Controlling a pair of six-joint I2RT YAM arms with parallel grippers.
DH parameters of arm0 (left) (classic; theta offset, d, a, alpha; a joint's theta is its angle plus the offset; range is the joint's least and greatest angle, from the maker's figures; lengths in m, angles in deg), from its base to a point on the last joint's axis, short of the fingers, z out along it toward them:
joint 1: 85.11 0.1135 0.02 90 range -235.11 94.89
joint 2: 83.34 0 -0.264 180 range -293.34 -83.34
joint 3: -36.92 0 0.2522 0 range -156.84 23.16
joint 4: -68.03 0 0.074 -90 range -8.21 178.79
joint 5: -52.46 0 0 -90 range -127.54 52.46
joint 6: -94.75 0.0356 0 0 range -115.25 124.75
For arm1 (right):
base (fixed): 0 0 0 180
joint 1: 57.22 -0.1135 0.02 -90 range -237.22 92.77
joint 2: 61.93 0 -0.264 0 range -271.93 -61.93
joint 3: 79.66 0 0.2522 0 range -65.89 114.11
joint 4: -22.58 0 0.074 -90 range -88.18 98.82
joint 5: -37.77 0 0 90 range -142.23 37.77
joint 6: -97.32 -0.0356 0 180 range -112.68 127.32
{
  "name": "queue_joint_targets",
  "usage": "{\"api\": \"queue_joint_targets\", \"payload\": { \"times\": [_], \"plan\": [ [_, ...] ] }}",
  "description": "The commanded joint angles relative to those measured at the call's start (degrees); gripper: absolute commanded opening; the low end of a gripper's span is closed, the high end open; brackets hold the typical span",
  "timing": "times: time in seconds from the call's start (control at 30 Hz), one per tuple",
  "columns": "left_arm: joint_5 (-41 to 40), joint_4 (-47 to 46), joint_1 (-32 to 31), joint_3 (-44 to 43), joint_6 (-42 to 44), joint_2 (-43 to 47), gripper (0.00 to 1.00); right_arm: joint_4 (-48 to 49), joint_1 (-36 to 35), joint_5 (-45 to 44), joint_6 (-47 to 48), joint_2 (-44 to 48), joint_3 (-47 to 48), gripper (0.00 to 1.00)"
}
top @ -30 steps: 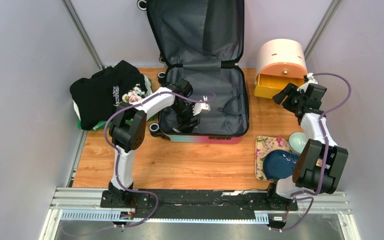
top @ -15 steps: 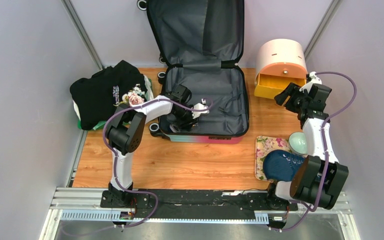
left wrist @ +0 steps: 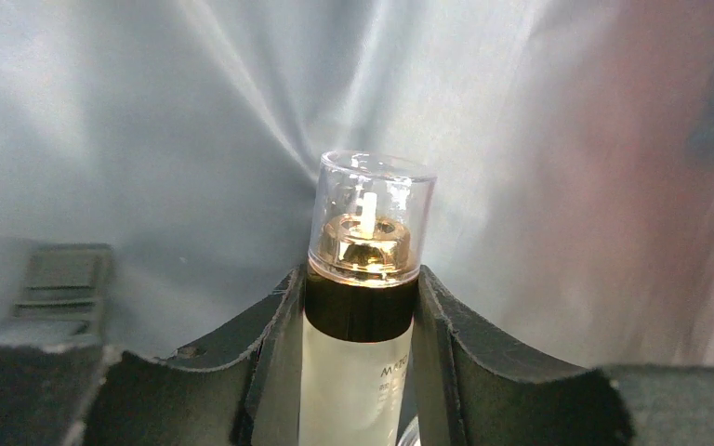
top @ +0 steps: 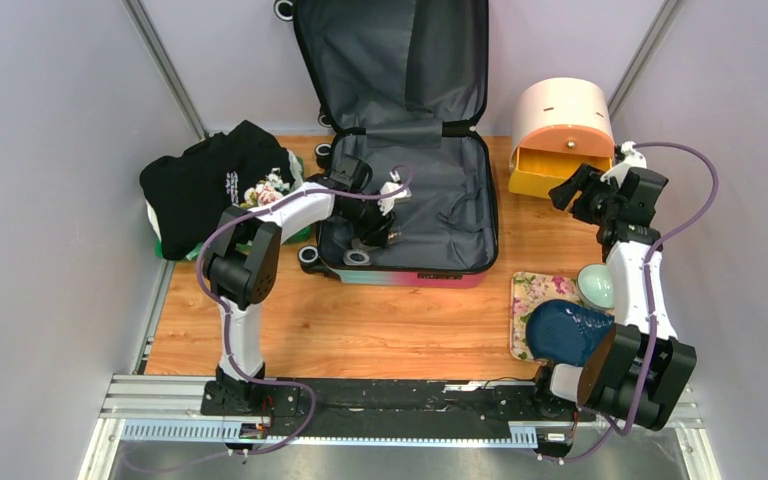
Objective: Open, take out, and arrange the luggage
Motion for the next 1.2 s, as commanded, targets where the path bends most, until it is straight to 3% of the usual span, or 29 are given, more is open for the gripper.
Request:
{"api": "queue_joint_targets", "payload": {
  "times": [0.0,0.17,0.43,0.6,0.7,0.87,1.17],
  "plan": [
    [6.4,-7.4,1.1,-3.1,-2.5,6.7,0.06,-0.5,-0.6,2.0,1.5,2.4,1.0,0.68],
    [8.1,-12.0,2.1,-3.4,-9.3,7.9,0.01,-2.1,-3.1,3.7,2.6,2.5,3.8,0.68],
    [12.1,-32.1,4.5,-2.8,-36.0,8.1,0.0,0.2,-10.0,5.5,2.2,1.8,6.0,0.68],
    [4.5,-49.5,4.7,1.3,-56.9,9.0,0.0,4.5,-15.7,7.4,-4.2,-1.0,7.3,0.68],
    [-2.1,-55.1,4.5,2.4,-67.2,9.2,0.0,8.9,-18.9,5.7,-11.3,-3.9,7.3,0.68],
    [-15.6,-58.1,3.0,4.5,-71.6,10.9,0.0,16.1,-27.7,5.2,-17.5,-10.7,10.3,0.68],
    [-18.6,-63.5,1.7,7.9,-74.7,12.4,0.0,20.7,-41.8,-2.7,-16.7,-22.3,19.8,0.68]
  ]
}}
